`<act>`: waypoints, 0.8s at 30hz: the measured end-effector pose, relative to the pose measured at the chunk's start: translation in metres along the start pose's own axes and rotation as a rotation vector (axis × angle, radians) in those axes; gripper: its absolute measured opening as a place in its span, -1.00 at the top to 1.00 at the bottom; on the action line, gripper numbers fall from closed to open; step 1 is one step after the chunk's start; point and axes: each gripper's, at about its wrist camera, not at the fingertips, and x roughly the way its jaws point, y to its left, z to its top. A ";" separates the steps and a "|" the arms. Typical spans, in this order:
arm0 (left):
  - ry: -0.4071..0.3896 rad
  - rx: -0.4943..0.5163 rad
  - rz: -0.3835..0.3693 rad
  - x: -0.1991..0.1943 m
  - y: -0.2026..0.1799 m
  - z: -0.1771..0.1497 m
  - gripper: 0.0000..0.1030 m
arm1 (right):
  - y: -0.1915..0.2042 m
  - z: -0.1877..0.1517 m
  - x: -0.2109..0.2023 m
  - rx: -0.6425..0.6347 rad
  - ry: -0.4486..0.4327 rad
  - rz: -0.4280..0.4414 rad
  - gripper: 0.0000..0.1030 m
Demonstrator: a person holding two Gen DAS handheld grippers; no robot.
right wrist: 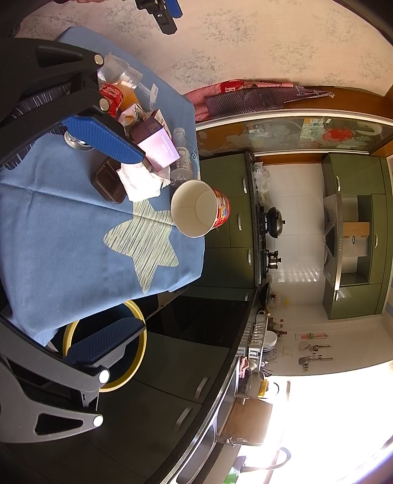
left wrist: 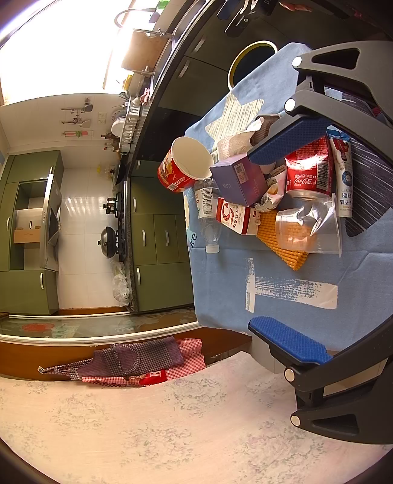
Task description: Collect trash
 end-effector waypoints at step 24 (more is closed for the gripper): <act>0.012 0.007 -0.005 0.005 -0.002 -0.001 -0.93 | -0.005 -0.008 0.010 0.000 0.013 -0.004 -0.88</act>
